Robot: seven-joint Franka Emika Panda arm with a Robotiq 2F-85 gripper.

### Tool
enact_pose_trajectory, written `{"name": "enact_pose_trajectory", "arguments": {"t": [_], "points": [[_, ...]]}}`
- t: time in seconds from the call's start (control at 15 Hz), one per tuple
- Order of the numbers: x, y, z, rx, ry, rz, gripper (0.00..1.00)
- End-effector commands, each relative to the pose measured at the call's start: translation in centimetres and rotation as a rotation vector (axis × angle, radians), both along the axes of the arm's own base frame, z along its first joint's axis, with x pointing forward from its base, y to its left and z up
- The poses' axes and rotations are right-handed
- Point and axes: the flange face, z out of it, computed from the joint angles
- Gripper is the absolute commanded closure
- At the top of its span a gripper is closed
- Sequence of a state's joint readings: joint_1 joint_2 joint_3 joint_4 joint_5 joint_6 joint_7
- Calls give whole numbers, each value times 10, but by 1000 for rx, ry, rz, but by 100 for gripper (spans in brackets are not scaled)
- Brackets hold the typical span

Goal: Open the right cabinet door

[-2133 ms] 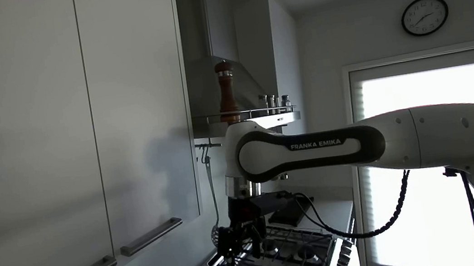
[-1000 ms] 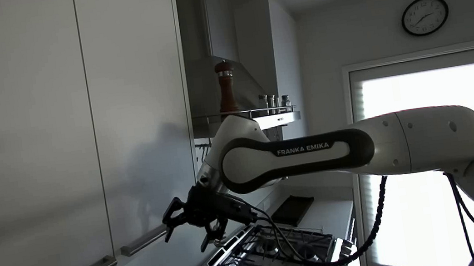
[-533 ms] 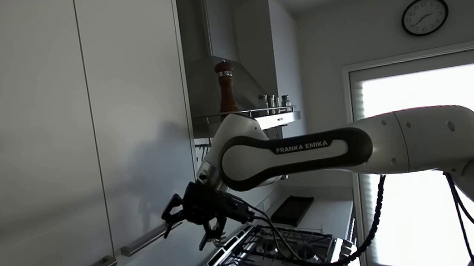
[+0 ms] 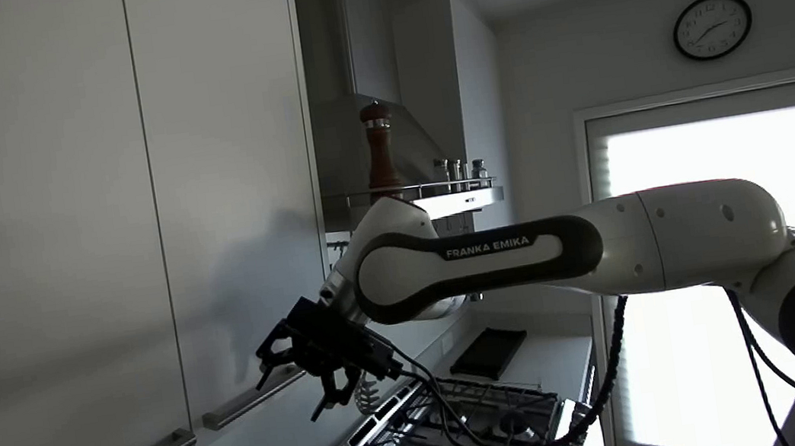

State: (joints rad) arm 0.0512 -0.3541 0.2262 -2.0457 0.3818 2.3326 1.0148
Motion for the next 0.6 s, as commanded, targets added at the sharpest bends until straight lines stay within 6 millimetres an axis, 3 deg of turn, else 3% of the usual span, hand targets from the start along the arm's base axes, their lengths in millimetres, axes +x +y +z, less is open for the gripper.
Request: {"name": "enact_pose_trajectory", "arguments": {"t": [0.0, 0.53], "points": [[13, 6, -6, 43, -9, -37, 0], [29, 8, -18, 76, -26, -74, 0]]}}
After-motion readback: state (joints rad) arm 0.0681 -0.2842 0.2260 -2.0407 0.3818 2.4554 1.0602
